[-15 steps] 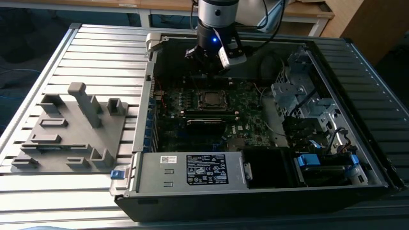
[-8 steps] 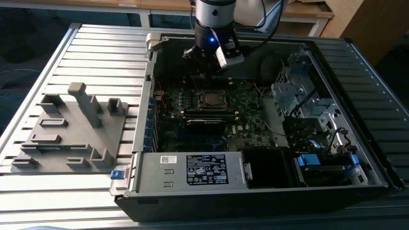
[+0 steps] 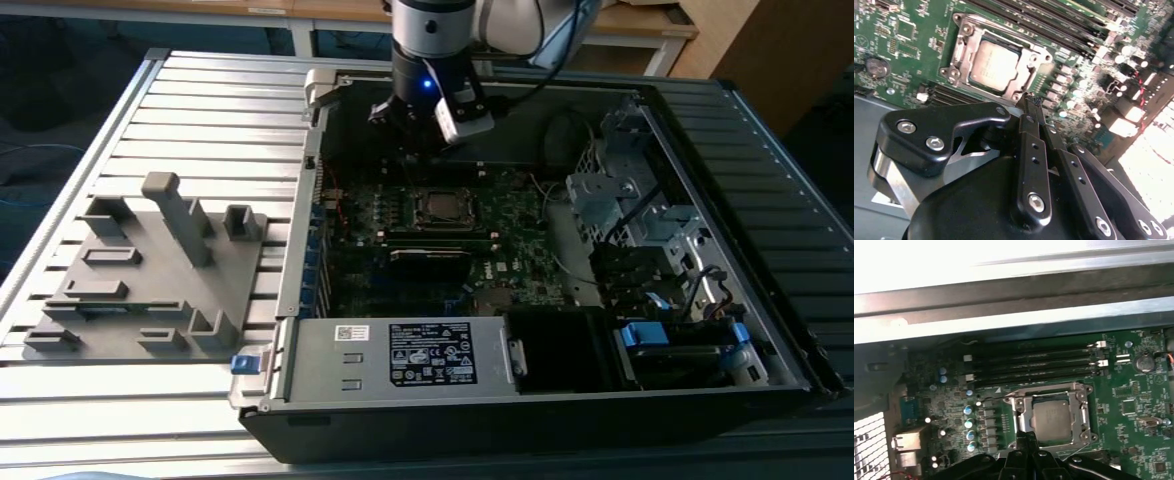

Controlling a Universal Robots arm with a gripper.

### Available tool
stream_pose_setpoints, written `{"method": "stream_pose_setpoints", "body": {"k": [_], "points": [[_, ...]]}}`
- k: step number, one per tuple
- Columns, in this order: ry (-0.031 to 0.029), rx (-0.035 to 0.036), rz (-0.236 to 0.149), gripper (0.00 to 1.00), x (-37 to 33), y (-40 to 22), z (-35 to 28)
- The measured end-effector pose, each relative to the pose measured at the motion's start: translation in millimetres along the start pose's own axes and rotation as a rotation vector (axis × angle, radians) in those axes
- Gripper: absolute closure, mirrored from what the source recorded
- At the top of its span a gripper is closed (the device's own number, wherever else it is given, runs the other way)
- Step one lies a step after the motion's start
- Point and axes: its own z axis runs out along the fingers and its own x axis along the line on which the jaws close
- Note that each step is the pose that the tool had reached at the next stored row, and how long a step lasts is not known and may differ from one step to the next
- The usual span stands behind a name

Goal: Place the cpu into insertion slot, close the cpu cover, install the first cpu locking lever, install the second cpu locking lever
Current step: 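Install the first cpu locking lever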

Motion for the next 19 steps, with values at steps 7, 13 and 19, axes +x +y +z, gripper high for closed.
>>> {"method": "stream_pose_setpoints", "body": {"k": [7,13,19], "points": [[-0.0027,-0.0002,0.0,0.9,5.3,-0.9,0.0],[-0.0027,-0.0003,0.0,0.9,5.5,-0.9,-0.4],[-0.0027,-0.0003,0.0,0.9,5.5,-0.9,-0.5]]}}
